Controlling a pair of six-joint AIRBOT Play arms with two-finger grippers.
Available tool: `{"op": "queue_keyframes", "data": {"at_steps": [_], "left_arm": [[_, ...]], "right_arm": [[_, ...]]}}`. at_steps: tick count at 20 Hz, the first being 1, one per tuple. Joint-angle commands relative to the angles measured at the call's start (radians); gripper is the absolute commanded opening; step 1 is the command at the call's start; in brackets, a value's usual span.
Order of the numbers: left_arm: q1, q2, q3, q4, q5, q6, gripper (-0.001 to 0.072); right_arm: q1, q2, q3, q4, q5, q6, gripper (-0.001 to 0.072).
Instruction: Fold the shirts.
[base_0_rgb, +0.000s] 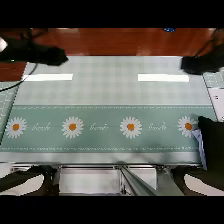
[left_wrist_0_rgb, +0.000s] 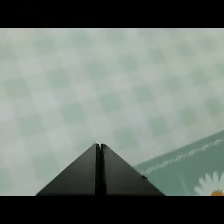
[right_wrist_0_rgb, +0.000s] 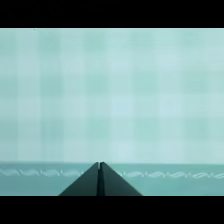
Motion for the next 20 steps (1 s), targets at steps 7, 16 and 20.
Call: {"op": "queue_keyframes", "data": {"at_steps": [7, 16, 20], "left_arm": [[-0.029, -0.143, -0.05, 0.1, -0.205, -0.092, 0.0016], [-0.029, -0.174, -0.05, 0.099, -0.2, -0.092, 0.0016], [-0.029, -0.192, -0.05, 0.099, -0.2, -0.092, 0.0016]], "right_arm": [[0.159, -0.232, 0.012, -0.151, 0.117, 0.053, 0.0021], [0.159, -0.232, 0.012, -0.147, 0.117, 0.053, 0.0021], [0.159, -0.232, 0.012, -0.147, 0.117, 0.053, 0.0021]]}}
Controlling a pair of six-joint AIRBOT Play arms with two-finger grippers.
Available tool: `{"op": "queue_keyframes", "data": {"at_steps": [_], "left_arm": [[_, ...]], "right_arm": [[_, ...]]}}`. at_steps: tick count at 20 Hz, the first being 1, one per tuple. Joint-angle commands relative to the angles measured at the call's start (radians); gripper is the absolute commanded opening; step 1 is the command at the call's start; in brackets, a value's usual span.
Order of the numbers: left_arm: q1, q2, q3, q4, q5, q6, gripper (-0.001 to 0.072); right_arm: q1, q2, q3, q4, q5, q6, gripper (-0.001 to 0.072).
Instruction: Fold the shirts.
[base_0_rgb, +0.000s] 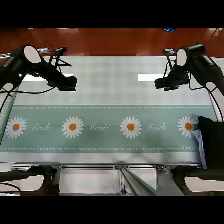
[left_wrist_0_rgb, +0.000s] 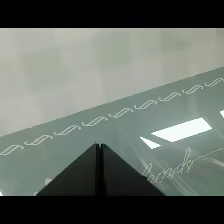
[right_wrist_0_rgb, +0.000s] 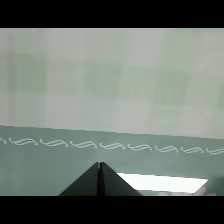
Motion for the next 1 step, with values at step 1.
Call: {"op": "queue_keyframes", "data": {"at_steps": [1], "left_arm": [[0.0, -0.014, 0.0, 0.0, -0.001, 0.0, 0.0016]], "right_arm": [[0.001, 0.0, 0.001, 0.0, 0.001, 0.001, 0.0021]]}}
